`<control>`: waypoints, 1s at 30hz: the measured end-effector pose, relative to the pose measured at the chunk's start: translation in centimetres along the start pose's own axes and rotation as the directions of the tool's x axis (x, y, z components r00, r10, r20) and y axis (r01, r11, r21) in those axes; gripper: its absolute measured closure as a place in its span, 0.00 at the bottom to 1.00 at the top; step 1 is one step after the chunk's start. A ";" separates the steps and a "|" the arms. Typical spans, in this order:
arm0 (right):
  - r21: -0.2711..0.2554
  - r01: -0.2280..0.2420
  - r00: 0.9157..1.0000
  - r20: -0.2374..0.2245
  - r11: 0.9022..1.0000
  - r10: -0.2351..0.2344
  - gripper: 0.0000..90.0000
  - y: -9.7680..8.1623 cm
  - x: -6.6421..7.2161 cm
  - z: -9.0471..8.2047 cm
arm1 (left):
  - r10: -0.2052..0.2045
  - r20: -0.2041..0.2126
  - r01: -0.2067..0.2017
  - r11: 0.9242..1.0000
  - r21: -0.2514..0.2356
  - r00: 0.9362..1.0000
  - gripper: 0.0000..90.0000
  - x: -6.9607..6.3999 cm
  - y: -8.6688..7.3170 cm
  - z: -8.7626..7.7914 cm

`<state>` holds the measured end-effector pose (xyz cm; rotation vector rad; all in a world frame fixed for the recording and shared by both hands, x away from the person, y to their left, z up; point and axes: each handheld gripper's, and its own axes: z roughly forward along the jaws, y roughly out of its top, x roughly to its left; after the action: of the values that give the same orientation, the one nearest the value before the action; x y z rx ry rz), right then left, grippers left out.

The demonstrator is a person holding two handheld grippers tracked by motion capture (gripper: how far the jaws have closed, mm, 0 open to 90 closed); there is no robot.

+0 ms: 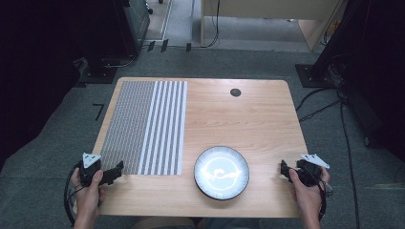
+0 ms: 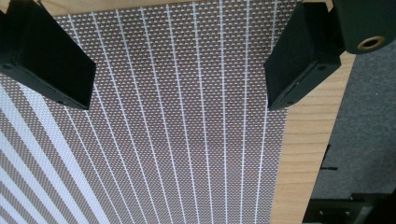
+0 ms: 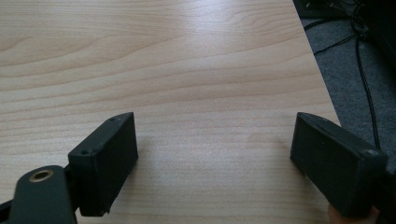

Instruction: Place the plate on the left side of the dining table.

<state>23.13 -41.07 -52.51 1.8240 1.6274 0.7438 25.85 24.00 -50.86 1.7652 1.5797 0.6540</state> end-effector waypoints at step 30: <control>-0.054 -0.063 0.998 0.000 0.997 0.063 0.16 0.4 0.6 -1.9 | 0.047 0.127 -0.040 0.998 -0.056 0.991 0.08 -4.7 1.7 -0.2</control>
<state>22.07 -40.35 -50.87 1.8441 1.5397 0.8060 26.17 19.33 -49.11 1.7709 1.4284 0.5857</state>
